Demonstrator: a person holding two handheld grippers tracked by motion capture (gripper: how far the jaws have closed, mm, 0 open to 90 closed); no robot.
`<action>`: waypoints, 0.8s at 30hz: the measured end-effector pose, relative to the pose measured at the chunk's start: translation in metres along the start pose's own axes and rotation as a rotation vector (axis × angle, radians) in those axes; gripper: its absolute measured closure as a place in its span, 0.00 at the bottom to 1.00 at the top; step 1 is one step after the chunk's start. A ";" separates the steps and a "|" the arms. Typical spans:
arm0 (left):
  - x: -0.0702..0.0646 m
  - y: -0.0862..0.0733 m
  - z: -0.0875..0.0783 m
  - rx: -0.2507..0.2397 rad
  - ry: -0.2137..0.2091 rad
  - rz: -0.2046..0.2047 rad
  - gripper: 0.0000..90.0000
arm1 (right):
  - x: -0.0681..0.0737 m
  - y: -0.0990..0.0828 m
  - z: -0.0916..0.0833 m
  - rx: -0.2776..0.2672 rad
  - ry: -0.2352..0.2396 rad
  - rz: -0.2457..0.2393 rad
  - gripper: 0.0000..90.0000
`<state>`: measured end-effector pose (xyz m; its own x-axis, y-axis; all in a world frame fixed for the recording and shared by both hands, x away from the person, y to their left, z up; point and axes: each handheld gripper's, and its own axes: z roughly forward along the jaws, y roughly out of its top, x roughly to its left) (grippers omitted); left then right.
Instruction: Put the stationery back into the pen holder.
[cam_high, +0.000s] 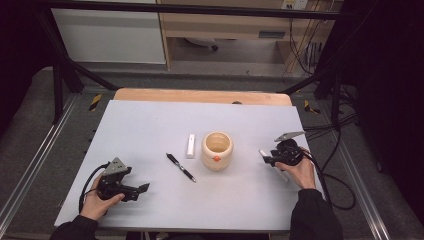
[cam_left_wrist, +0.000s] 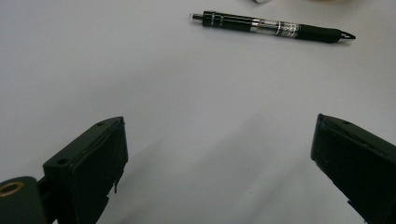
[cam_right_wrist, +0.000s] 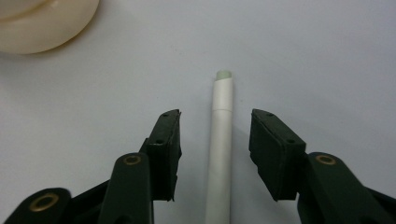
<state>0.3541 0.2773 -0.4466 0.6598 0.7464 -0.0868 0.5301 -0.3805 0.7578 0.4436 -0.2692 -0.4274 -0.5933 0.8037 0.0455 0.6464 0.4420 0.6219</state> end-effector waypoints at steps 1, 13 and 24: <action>0.000 0.000 0.000 0.000 0.001 0.000 0.04 | 0.000 0.000 0.000 0.006 -0.001 0.004 0.64; 0.000 0.000 0.000 -0.001 0.000 0.000 0.04 | -0.001 0.000 0.005 0.037 -0.006 0.001 0.78; 0.000 0.000 0.000 -0.002 0.001 -0.001 0.04 | -0.002 0.000 0.009 0.065 -0.014 0.010 0.84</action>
<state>0.3539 0.2775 -0.4463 0.6590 0.7471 -0.0866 0.5293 -0.3789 0.7591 0.4489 -0.2673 -0.4345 -0.5799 0.8137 0.0405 0.6825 0.4580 0.5696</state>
